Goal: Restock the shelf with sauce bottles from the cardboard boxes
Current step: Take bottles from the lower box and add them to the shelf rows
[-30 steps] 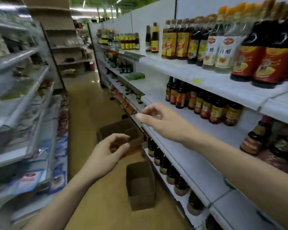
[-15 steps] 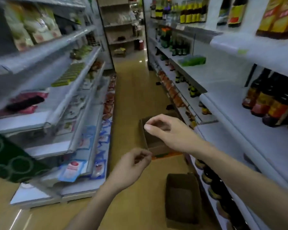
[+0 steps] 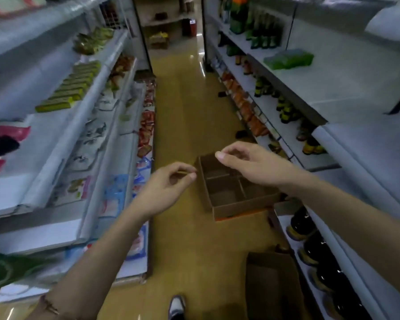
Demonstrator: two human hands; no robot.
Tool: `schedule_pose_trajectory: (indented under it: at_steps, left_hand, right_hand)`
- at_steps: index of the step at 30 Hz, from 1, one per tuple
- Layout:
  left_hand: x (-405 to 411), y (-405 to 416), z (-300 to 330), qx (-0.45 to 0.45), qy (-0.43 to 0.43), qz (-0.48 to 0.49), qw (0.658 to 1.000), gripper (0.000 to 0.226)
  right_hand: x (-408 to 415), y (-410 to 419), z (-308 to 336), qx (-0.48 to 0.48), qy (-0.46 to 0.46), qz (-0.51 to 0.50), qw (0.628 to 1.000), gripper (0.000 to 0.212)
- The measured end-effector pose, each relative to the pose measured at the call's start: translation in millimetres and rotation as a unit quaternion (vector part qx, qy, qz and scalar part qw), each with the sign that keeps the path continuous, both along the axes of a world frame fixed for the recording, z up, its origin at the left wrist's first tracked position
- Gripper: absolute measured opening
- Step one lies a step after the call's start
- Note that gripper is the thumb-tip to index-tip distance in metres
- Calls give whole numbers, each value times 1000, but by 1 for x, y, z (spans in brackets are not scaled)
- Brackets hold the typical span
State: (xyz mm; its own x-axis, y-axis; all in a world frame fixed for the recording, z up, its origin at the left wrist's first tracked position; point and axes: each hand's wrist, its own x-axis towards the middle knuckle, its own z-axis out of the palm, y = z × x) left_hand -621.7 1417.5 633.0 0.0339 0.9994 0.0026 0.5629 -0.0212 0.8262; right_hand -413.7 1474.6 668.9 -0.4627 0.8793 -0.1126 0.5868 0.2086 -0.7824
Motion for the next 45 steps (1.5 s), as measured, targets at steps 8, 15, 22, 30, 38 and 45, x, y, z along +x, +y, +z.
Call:
schedule_pose_trajectory:
  at_steps: [8,15,22,30,38,45]
  left_hand:
    - [-17,154,-26,-36,77,-189,978,9]
    - [89,245,-76,-60,123,-375,917,15]
    - [184,300,-155,-93,134,-473,866,20]
    - [226,327,-310,-219,122,-508,824,18]
    - [243,352,-490,-238,155,-526,802,23]
    - [240,331,-620,-243,162,-508,810,25]
  right_hand:
    - [0,67,-36,-70,18,-188,980,35]
    - [81,76,-89,-88,17,-344,935,40]
    - [145,95,-173,-120,84,-489,860,25]
    - [169,99,-315,-215,135,-576,777,12]
    - [181,116,-491,-263,106,-604,745,20]
    - [193,135,-634,-302,-36,-539,786,26]
